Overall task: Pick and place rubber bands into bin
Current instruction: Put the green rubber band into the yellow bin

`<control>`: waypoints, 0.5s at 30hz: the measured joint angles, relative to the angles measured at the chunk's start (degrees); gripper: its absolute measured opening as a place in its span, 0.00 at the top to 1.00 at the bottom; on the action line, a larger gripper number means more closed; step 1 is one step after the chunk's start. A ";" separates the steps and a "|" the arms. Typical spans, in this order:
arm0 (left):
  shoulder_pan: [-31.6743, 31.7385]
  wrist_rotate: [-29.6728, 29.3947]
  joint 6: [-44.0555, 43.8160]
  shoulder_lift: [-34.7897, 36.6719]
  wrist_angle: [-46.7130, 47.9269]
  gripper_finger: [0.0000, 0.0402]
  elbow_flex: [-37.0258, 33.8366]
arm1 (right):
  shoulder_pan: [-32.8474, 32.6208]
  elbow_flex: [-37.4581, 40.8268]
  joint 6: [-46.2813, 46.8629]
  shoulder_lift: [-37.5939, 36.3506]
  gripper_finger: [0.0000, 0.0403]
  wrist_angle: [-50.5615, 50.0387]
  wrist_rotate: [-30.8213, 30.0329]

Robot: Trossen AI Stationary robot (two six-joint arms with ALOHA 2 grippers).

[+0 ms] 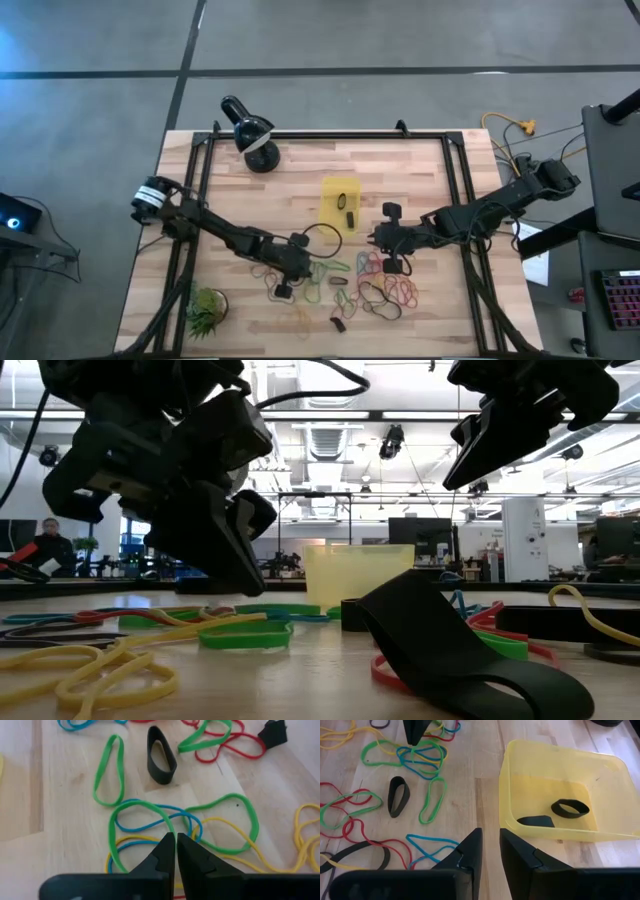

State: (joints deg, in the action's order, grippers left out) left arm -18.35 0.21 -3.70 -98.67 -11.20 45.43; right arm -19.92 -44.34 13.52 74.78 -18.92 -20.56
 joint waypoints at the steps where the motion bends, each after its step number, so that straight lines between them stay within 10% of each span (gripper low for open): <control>1: 0.00 0.00 0.00 0.23 0.30 1.00 -0.01 | 0.00 0.00 0.00 0.00 0.85 -0.01 0.02; 15: 0.00 0.07 0.07 -0.57 1.29 0.99 -0.13 | -0.20 0.00 0.01 0.00 0.86 0.26 0.00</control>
State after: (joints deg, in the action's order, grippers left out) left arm -18.35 0.27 -3.64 -99.24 -9.90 45.30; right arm -20.12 -44.34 13.53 74.78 -18.65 -20.56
